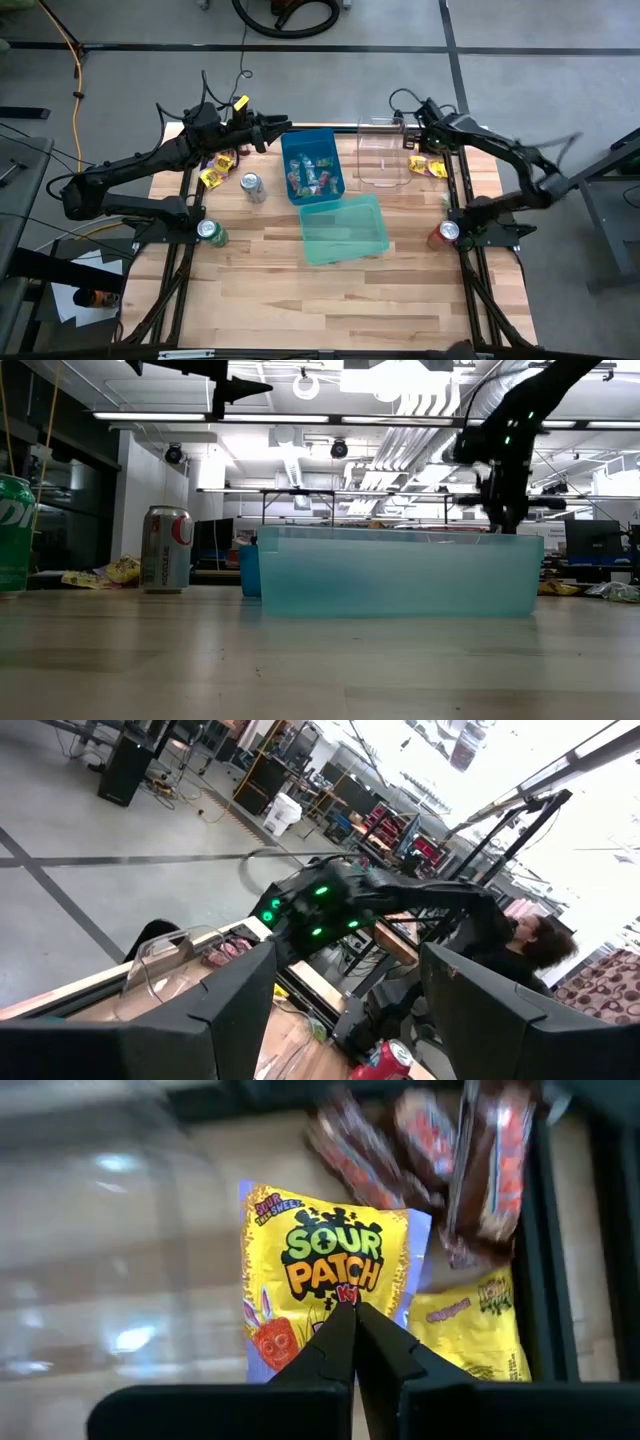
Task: Sort candy
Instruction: Put the yellow candy into the green bin
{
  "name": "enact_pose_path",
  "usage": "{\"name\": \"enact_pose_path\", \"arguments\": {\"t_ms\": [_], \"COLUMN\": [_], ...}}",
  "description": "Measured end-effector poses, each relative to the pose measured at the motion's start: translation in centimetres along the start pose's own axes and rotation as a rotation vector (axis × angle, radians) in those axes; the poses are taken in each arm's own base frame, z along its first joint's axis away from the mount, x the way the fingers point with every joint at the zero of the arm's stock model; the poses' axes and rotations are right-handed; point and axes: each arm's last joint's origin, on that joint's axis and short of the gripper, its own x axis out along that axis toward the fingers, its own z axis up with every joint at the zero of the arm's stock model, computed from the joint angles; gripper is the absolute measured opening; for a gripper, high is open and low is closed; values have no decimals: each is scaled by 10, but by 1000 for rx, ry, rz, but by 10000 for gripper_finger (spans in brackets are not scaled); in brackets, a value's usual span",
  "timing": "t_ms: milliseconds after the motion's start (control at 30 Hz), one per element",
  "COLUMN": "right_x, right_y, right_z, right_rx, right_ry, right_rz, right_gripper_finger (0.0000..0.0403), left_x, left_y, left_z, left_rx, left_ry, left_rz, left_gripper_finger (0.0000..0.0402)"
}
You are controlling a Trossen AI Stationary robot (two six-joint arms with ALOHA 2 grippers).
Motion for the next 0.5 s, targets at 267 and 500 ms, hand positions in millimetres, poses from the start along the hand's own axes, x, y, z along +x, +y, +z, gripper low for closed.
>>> {"name": "enact_pose_path", "arguments": {"t_ms": [267, 500], "right_x": [-92, -148], "right_y": [6, 41], "right_z": [-3, -34], "right_rx": [-137, -511], "right_ry": [-349, -516], "right_rz": [479, 1038], "right_gripper_finger": [0, 0], "left_x": [0, 0], "left_y": [0, 0], "left_z": [0, 0], "left_rx": [20, 46], "left_ry": [6, 9], "left_rz": [-9, -13], "left_gripper_finger": [237, 237]}}
